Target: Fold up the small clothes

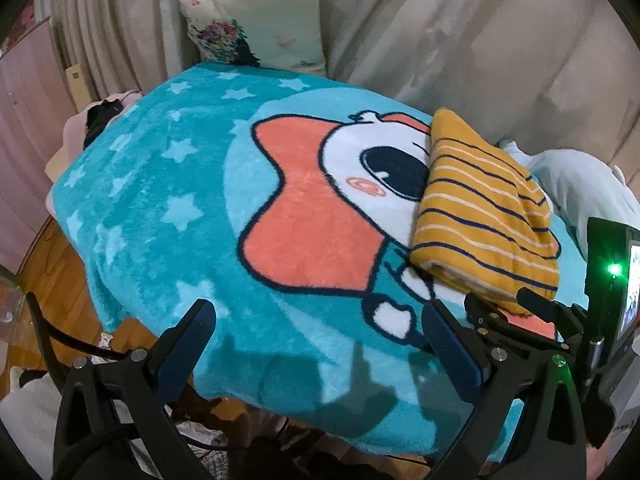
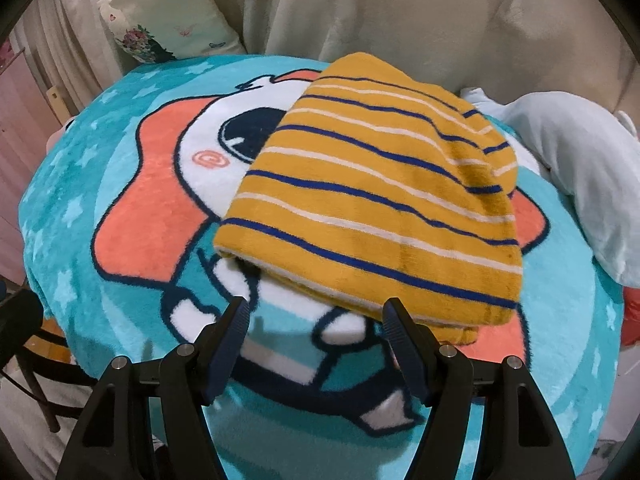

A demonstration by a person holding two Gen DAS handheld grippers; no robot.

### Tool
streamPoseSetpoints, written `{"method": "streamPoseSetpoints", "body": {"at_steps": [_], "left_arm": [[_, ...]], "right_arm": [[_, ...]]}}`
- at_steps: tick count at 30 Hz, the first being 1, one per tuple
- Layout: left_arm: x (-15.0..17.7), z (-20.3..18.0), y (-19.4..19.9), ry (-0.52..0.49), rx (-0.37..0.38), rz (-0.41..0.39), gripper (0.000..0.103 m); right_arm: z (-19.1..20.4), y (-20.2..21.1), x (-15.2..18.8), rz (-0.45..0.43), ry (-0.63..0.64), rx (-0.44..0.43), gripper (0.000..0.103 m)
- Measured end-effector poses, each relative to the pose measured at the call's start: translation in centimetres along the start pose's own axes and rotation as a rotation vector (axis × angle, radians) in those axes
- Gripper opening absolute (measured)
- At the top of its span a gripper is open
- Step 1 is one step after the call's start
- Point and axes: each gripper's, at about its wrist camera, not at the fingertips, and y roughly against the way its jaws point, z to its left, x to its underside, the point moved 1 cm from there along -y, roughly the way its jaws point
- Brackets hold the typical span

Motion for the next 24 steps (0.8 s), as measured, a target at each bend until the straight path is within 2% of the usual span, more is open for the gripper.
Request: {"method": "streamPoseSetpoints", "body": {"at_steps": [7,14,24], "left_arm": [[-0.3,-1.3,-0.3,-0.064,0.044,0.01,0.103],[-0.5,-0.6,-0.1,-0.056,0.057,0.012,0.103],[-1.9,4.0,1.8,0.019,0.025,-0.056,0.103]], "right_arm": [[-1.5,0.4,0.8,0.015,-0.068,0.041,0.073],[-1.4,0.6,1.0,0.021,-0.082,0.052,0.074],[4.7,0.5,-1.8,0.025,0.027,0.009,0.074]]}}
